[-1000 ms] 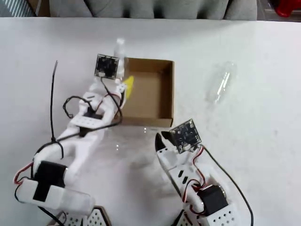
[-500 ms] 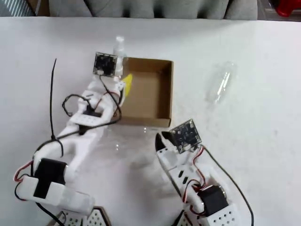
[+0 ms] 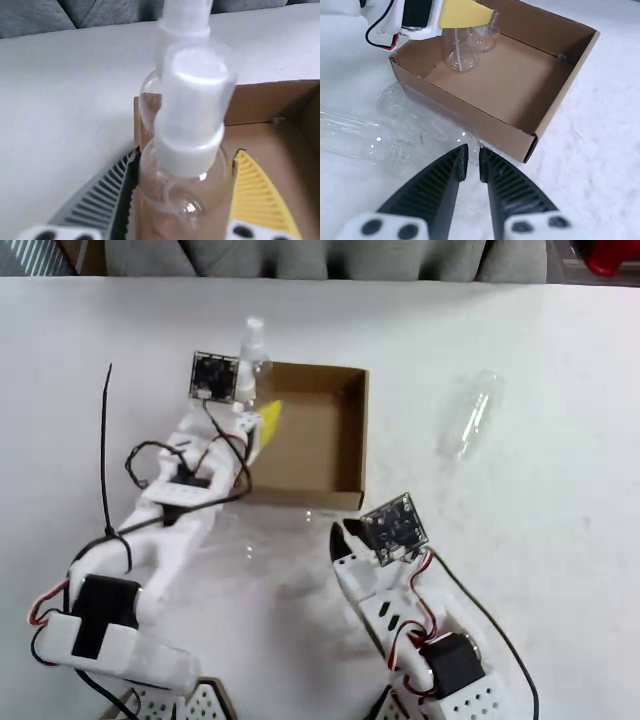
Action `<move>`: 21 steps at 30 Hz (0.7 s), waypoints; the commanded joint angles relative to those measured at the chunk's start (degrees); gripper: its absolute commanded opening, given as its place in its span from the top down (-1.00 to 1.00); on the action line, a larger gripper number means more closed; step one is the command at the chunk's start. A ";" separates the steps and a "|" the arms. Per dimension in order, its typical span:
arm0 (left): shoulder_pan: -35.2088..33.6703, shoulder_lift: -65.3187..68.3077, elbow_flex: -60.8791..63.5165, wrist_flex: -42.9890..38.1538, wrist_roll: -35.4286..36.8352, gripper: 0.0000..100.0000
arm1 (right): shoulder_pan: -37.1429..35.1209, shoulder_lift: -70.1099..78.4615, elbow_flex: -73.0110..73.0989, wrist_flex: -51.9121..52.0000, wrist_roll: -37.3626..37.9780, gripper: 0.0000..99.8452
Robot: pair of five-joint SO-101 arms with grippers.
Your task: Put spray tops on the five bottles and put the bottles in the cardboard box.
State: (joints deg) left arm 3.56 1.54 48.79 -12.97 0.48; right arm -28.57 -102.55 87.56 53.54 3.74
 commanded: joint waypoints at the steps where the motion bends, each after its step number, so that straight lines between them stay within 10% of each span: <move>1: -0.75 -0.40 0.00 -1.49 -0.18 0.39 | 0.04 -0.40 -2.02 -0.22 0.70 0.96; 21: -2.15 -3.30 0.18 -1.14 2.46 0.08 | 0.13 -0.40 -2.02 -0.22 0.79 0.96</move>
State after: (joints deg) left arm 2.59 1.54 48.79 -12.97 0.92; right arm -28.57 -102.55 87.56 53.54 3.74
